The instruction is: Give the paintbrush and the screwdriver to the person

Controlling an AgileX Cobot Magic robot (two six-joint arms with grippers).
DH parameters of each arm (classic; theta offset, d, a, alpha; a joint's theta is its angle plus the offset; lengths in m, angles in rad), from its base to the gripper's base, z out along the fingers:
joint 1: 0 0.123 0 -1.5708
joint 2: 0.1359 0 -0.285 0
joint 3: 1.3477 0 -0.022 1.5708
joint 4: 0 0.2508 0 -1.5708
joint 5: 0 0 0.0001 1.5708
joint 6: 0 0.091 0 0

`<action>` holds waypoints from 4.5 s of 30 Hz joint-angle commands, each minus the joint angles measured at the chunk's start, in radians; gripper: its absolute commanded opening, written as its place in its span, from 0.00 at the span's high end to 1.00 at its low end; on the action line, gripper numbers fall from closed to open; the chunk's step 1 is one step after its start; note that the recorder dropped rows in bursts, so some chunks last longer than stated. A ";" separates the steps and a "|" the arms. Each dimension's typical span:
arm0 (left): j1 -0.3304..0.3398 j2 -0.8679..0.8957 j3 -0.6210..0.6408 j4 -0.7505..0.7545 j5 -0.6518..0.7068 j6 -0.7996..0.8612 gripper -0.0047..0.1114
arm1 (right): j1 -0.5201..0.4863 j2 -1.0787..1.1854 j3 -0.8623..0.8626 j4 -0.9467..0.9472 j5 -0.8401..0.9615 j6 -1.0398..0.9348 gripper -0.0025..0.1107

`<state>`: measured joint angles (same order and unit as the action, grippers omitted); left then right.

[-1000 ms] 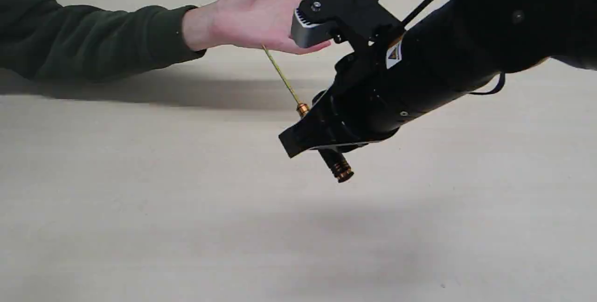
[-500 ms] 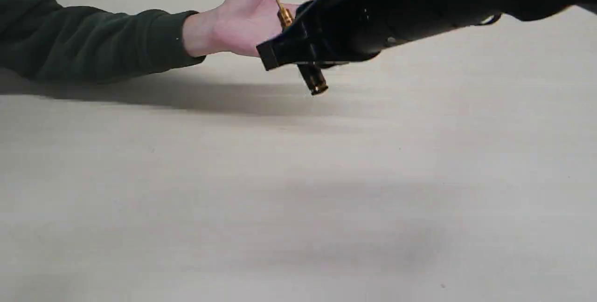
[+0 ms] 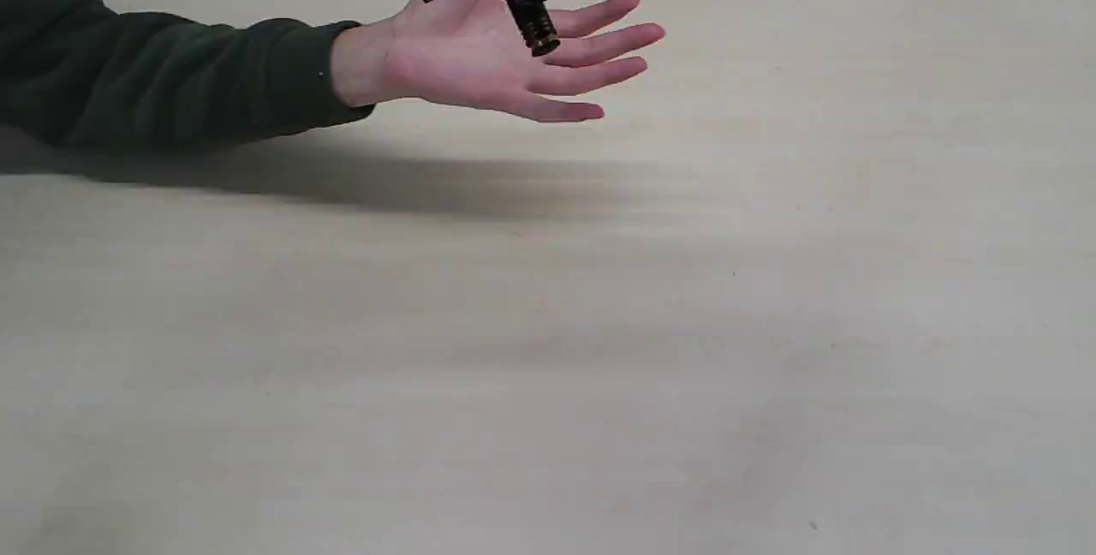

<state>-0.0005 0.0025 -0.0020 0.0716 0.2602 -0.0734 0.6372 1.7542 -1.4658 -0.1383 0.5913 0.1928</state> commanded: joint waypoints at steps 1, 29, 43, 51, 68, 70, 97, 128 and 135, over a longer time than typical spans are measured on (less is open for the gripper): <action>-0.007 -0.002 0.002 -0.002 -0.011 -0.002 0.96 | -0.035 0.049 -0.052 -0.016 0.042 0.012 0.94; -0.007 -0.002 0.002 -0.004 -0.010 -0.002 0.96 | -0.140 0.194 -0.056 -0.001 -0.065 0.032 0.72; -0.007 -0.002 0.002 0.000 -0.012 -0.002 0.96 | -0.140 0.023 -0.046 -0.001 -0.048 0.032 0.51; -0.007 -0.002 0.002 0.000 -0.012 -0.002 0.96 | -0.140 -0.143 0.102 -0.001 -0.017 0.032 0.63; -0.007 -0.002 0.002 -0.005 -0.010 -0.002 0.96 | -0.135 -0.674 0.605 0.083 -0.180 0.032 0.94; -0.007 -0.002 0.002 -0.005 -0.010 -0.002 0.96 | -0.135 -0.746 0.670 0.090 -0.192 0.032 0.94; -0.007 -0.002 0.002 0.000 -0.011 -0.002 0.96 | -0.135 -1.425 1.267 0.182 -0.465 0.028 0.94; -0.007 -0.002 0.002 -0.005 -0.012 -0.002 0.96 | -0.135 -1.754 1.466 0.165 -0.610 -0.208 0.94; -0.007 -0.002 0.002 -0.005 -0.012 -0.002 0.96 | -0.135 -1.754 1.466 0.248 -0.562 -0.193 0.94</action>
<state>-0.0005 0.0025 -0.0020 0.0716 0.2602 -0.0734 0.5035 0.0061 -0.0030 0.0788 0.0136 0.0000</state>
